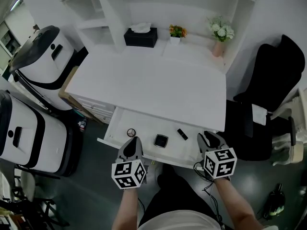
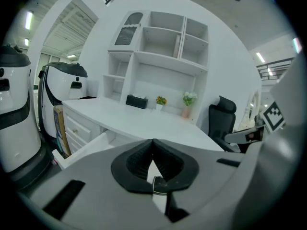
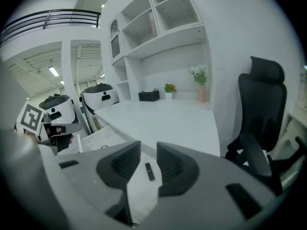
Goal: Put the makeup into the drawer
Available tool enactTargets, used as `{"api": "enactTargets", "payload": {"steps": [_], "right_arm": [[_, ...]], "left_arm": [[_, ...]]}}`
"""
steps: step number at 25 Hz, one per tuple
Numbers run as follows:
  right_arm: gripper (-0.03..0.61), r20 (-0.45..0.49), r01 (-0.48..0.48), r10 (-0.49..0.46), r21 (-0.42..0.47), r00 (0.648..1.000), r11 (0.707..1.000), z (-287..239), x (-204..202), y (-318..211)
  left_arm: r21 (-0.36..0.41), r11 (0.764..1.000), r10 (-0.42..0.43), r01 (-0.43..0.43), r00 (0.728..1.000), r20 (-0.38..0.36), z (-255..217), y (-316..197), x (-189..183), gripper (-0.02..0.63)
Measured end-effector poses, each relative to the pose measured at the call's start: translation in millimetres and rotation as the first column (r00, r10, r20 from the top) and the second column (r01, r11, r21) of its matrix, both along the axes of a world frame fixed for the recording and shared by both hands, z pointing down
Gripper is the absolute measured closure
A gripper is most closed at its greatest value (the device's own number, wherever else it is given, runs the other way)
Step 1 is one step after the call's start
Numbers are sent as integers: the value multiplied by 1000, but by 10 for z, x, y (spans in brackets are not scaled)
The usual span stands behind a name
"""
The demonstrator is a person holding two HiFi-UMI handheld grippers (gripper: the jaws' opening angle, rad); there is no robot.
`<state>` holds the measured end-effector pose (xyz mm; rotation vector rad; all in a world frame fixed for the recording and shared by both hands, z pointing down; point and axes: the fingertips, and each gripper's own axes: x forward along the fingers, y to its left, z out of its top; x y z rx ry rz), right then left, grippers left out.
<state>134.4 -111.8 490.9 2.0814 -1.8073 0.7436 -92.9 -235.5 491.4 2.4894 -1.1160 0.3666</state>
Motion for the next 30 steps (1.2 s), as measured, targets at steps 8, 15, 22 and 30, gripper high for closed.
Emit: {"api": "enactTargets", "payload": {"steps": [8, 15, 22, 30], "right_arm": [[474, -3, -86, 87, 76, 996, 993, -326, 122, 363], [575, -47, -165, 171, 111, 984, 980, -450, 345, 676], [575, -61, -192, 202, 143, 978, 971, -556, 473, 952], [575, -56, -169, 180, 171, 982, 971, -664, 503, 1282]], "left_arm": [[8, 996, 88, -88, 996, -9, -67, 124, 231, 615], [19, 992, 125, -125, 992, -17, -122, 206, 421, 615], [26, 993, 118, -118, 993, -10, -142, 375, 490, 615], [54, 992, 114, -115, 993, 20, -235, 686, 512, 615]]}}
